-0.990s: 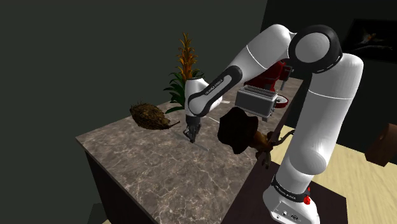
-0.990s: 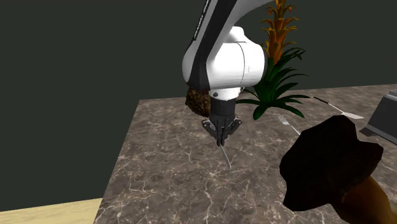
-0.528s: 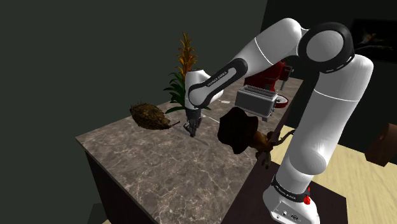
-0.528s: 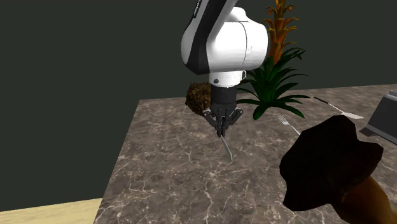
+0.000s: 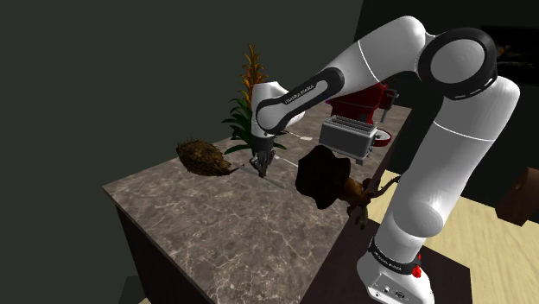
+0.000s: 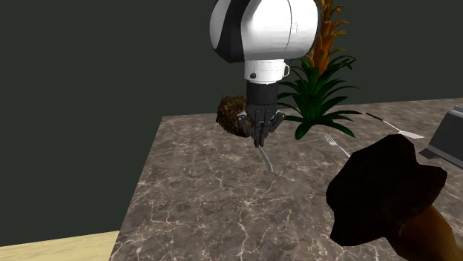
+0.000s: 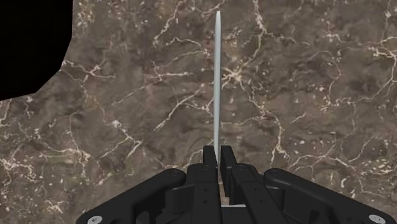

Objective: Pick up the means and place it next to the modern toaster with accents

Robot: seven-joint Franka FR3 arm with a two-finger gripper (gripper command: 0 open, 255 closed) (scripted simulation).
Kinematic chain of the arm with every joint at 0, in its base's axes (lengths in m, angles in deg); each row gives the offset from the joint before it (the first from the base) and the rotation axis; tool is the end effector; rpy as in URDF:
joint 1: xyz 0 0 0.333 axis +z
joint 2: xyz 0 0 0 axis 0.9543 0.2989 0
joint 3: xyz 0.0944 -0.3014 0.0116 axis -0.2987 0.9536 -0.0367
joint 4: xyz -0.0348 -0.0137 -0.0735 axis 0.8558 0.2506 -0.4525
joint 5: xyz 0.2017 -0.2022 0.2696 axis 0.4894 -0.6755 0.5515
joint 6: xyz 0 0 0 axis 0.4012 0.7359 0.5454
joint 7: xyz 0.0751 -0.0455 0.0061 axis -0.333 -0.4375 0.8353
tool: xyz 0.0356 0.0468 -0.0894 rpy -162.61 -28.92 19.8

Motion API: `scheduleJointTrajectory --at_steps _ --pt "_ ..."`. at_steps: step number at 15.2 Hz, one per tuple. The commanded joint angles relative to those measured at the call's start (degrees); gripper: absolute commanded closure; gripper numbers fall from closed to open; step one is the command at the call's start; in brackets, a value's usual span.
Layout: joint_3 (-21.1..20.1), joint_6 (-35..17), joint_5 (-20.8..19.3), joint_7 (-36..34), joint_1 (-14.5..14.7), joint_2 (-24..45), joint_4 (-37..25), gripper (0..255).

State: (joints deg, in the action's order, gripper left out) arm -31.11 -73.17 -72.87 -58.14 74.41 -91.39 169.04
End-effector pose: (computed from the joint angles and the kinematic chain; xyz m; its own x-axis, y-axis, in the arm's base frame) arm 0.4909 0.0520 0.3602 0.9983 0.0289 -0.0515 0.0288 -0.9996 -0.0031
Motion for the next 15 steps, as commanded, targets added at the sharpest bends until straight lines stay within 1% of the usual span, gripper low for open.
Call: scheduleJointTrajectory --at_steps 1,15 --pt "0.02 1.53 0.07 0.05 0.00 -0.94 -0.56 255" --pt "0.15 12.50 0.32 0.22 -0.02 -5.64 -6.85 255"
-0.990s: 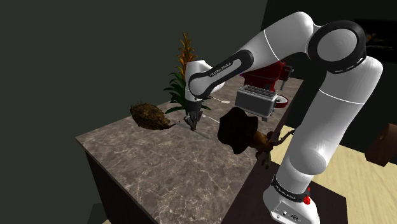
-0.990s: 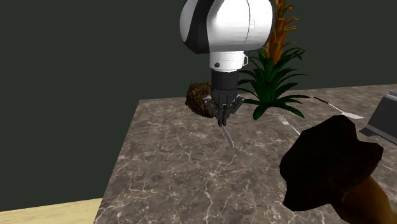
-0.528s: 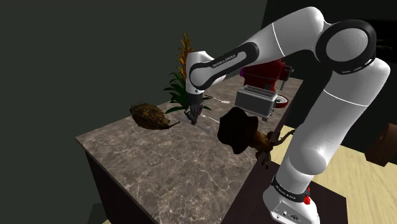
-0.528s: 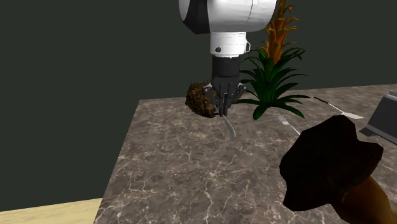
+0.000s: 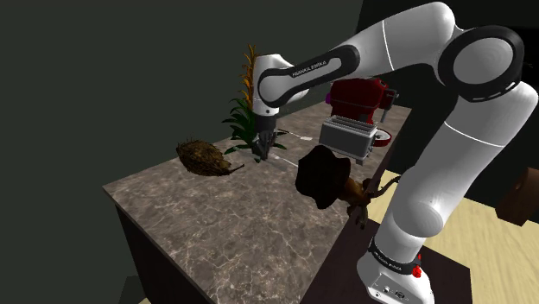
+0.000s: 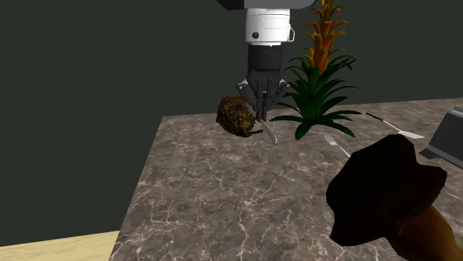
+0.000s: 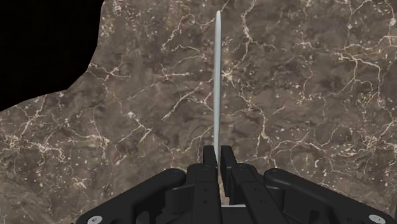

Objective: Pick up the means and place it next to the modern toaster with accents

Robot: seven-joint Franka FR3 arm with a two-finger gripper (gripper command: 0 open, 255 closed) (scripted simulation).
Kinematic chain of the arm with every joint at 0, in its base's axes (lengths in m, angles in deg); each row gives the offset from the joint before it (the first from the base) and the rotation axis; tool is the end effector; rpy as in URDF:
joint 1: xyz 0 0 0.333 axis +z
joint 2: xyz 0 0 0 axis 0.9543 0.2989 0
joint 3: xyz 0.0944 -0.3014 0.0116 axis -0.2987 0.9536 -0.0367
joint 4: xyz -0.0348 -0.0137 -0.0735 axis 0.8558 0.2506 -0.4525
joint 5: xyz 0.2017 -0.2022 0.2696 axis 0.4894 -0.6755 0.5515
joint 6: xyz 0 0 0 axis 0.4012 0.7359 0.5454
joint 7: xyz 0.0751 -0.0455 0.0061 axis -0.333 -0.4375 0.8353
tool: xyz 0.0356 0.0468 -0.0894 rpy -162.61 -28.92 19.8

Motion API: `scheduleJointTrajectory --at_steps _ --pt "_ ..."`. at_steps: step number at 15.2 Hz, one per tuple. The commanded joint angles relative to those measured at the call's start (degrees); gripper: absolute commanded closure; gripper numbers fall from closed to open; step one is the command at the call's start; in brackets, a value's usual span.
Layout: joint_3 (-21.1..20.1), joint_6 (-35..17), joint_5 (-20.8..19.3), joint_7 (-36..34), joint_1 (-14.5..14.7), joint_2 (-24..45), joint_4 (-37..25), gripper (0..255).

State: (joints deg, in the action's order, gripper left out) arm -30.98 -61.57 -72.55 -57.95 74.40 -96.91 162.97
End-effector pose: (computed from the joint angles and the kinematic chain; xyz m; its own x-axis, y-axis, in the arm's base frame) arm 0.4892 0.0520 0.4383 0.9982 0.0288 -0.0518 0.0287 -0.9996 -0.0031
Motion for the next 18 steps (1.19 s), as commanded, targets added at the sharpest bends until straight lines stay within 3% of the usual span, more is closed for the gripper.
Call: scheduleJointTrajectory --at_steps 1,12,18 --pt "0.03 1.68 0.01 0.03 -0.02 -0.35 -1.31 255" --pt "0.14 10.15 0.05 0.05 -0.05 -2.15 -7.99 255" --pt "5.23 10.12 -1.46 8.24 -3.70 -3.22 -6.84 255"
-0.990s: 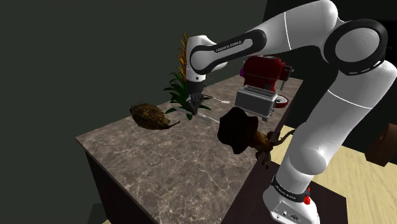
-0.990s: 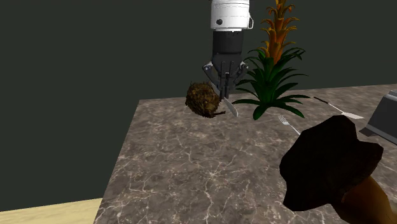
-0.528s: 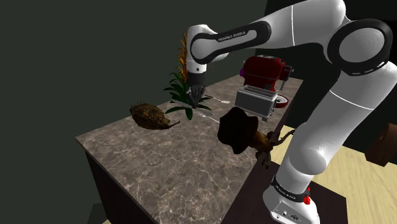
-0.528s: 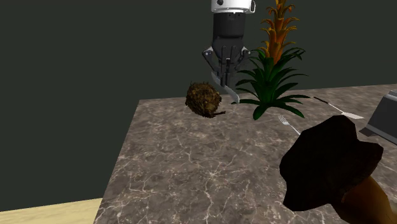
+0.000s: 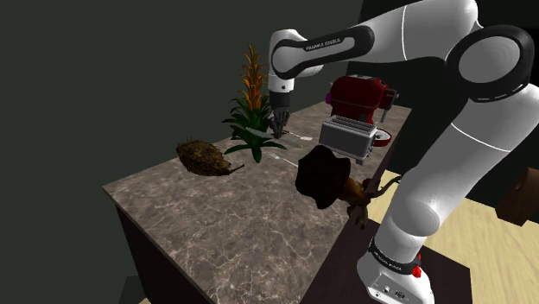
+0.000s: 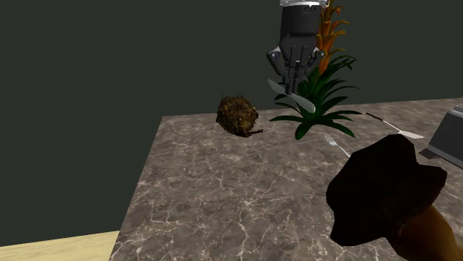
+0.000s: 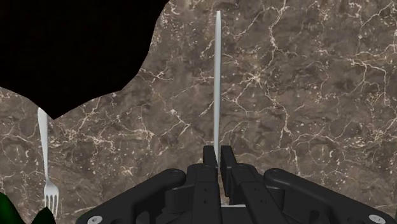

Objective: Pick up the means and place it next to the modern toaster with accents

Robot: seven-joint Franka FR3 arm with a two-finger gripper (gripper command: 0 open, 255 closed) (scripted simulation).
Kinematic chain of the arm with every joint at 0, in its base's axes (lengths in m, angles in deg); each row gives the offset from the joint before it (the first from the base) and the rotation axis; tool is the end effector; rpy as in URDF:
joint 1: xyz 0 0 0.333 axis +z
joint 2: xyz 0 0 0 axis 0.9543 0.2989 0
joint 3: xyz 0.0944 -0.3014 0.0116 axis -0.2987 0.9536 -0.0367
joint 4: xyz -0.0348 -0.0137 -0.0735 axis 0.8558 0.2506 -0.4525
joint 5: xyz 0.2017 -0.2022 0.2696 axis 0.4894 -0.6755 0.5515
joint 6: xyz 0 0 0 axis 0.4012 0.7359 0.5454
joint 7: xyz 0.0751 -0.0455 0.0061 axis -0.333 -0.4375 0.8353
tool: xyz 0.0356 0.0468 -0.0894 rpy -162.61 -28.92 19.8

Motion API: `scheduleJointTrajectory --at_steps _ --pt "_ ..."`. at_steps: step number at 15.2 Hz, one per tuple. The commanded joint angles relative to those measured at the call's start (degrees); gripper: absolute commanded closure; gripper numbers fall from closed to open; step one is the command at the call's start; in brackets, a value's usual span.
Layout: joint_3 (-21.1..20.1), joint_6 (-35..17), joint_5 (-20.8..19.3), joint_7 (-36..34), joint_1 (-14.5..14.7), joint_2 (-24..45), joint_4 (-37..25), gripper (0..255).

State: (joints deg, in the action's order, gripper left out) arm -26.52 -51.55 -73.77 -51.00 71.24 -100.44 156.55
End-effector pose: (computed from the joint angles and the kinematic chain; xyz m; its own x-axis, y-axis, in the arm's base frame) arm 0.4845 -0.0153 0.5066 0.9982 0.0278 -0.0523 0.0277 -0.9996 -0.0031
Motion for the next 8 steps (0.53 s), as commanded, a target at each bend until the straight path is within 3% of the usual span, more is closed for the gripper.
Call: scheduleJointTrajectory --at_steps 1,8 --pt "1.62 0.11 -0.51 2.65 -1.15 0.33 -0.45 255" --pt "7.56 0.14 -2.08 12.27 -5.38 2.17 -2.47 255"
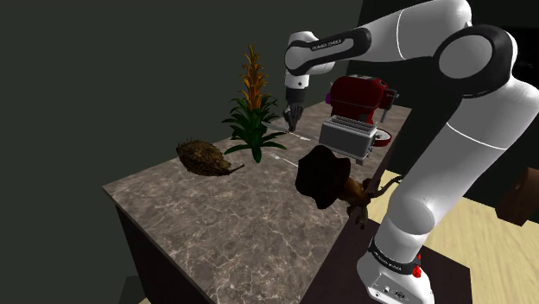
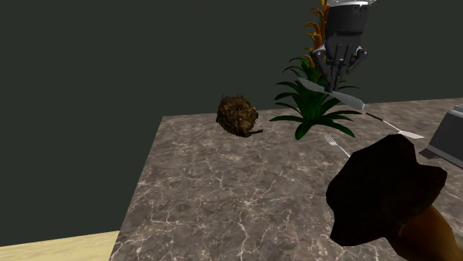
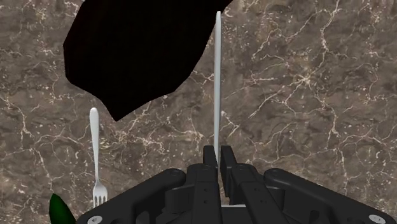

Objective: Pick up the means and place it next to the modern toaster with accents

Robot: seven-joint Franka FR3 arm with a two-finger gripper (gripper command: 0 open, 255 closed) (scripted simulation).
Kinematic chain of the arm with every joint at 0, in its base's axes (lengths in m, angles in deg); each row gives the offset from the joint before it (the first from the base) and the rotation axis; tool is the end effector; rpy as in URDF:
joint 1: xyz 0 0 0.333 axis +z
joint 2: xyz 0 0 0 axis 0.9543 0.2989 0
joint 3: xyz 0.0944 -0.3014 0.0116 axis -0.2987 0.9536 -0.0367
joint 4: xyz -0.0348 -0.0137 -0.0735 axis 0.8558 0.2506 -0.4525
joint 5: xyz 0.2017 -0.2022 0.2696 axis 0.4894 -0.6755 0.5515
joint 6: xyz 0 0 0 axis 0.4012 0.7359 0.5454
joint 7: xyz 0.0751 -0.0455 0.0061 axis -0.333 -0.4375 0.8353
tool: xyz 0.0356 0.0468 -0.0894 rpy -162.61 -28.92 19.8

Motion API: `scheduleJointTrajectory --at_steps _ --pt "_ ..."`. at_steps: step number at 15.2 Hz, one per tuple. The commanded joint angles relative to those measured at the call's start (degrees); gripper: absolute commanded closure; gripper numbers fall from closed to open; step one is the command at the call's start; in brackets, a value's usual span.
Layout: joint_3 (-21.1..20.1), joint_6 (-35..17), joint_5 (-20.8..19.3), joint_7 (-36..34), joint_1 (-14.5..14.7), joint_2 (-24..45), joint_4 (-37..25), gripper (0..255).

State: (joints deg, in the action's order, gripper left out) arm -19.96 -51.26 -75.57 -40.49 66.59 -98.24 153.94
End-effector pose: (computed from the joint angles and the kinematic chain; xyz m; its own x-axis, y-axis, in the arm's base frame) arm 0.4840 -0.1173 0.5082 0.9983 0.0267 -0.0523 0.0266 -0.9996 -0.0030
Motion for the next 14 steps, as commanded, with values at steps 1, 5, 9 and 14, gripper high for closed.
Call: scheduleJointTrajectory --at_steps 1,5,9,14 --pt "1.84 -0.14 -0.43 3.15 -1.33 0.46 -0.40 255" --pt "5.13 0.00 -0.75 8.74 -3.68 3.02 -3.23 255" --pt "8.26 0.31 -0.48 14.41 -6.06 6.50 -7.11 255" --pt "11.79 1.14 0.84 21.61 -9.28 12.14 -13.54 255"
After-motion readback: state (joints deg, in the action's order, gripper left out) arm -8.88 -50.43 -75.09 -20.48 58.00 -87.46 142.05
